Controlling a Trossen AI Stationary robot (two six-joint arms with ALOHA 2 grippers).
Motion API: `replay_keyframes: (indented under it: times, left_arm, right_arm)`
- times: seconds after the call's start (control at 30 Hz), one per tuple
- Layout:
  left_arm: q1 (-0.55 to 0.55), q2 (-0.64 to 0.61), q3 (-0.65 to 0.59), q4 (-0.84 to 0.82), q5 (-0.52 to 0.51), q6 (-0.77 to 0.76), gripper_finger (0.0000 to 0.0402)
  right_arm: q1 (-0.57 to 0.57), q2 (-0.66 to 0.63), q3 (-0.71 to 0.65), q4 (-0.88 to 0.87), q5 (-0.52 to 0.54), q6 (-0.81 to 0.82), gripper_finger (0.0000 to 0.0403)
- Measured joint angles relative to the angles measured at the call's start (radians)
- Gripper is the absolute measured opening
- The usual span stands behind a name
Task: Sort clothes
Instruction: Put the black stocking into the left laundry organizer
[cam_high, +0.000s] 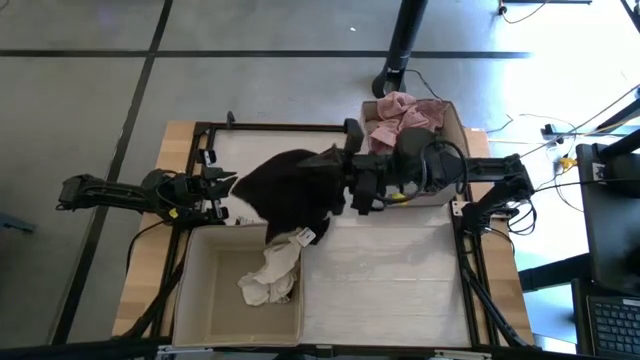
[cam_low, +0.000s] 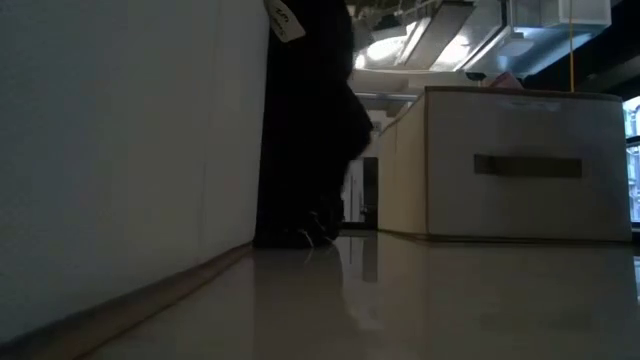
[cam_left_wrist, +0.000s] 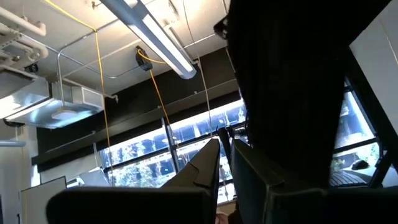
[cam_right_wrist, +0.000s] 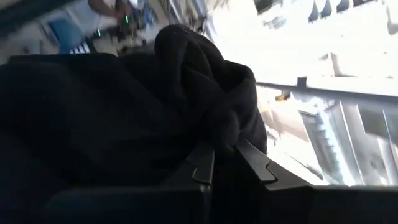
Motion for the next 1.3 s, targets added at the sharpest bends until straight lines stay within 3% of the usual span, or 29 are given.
replay_keyframes:
  times: [0.23, 0.33, 0.63, 0.83, 1.13, 1.3]
  left_arm:
    - [0.0, 0.0, 0.0, 0.001, 0.0, 0.006, 0.0031]
    - [0.0, 0.0, 0.0, 0.001, 0.0, 0.005, 0.0031]
    - [0.0, 0.0, 0.0, 0.001, -0.001, 0.005, 0.0031]
    - [0.0, 0.0, 0.0, 0.001, -0.001, 0.004, 0.0031]
    - [0.0, 0.0, 0.0, 0.0, -0.001, 0.003, 0.0031]
    - [0.0, 0.0, 0.0, 0.0, -0.001, 0.003, 0.0031]
  right_arm:
    - [0.0, 0.104, 0.163, 0.033, -0.107, 0.002, 0.003]
    - [0.0, 0.149, 0.217, 0.035, -0.201, 0.016, 0.0031]
    - [0.036, 0.262, 0.237, -0.05, -0.371, 0.196, 0.0034]
    - [0.06, 0.345, 0.237, -0.218, -0.347, 0.213, 0.0044]
    - [0.058, 0.458, 0.237, -0.523, -0.064, 0.215, 0.0092]
    - [0.059, 0.506, 0.237, -0.647, -0.028, 0.212, 0.0147]
